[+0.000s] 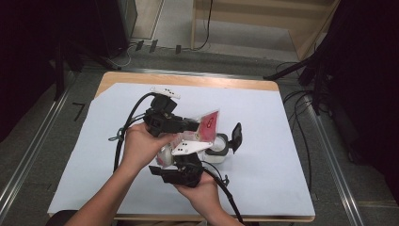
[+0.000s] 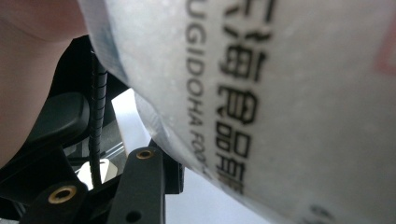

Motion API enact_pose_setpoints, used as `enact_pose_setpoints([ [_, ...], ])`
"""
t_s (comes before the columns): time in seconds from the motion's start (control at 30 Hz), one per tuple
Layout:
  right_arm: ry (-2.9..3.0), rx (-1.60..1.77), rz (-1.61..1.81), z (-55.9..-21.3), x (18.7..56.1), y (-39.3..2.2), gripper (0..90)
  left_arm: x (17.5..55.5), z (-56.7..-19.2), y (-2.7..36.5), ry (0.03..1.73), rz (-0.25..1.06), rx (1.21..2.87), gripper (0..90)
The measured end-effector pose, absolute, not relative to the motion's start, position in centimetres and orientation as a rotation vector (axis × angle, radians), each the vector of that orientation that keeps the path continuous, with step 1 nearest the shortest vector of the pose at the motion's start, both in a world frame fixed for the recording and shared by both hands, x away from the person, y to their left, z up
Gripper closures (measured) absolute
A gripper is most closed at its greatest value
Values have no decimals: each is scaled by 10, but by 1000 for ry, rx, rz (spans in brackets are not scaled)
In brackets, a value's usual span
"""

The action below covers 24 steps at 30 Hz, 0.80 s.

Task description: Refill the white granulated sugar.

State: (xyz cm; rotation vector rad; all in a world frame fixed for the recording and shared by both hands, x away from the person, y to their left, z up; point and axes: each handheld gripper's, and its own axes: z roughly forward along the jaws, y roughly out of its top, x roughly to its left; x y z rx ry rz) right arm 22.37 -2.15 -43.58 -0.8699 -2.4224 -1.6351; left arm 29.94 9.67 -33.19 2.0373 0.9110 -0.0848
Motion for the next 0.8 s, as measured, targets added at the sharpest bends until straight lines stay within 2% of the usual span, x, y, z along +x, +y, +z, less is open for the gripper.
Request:
enact_pose_setpoints([
  [0.17,-2432,-870,-1629,-436,224,-21,592,300,-332,96,910,-86,2041,806],
  [0.27,-2455,-868,-1620,-436,223,-20,627,299,-332,96,905,-91,2038,806],
  [0.8,-2454,-871,-1620,-436,223,-22,630,300,-333,95,907,-95,2031,804],
])
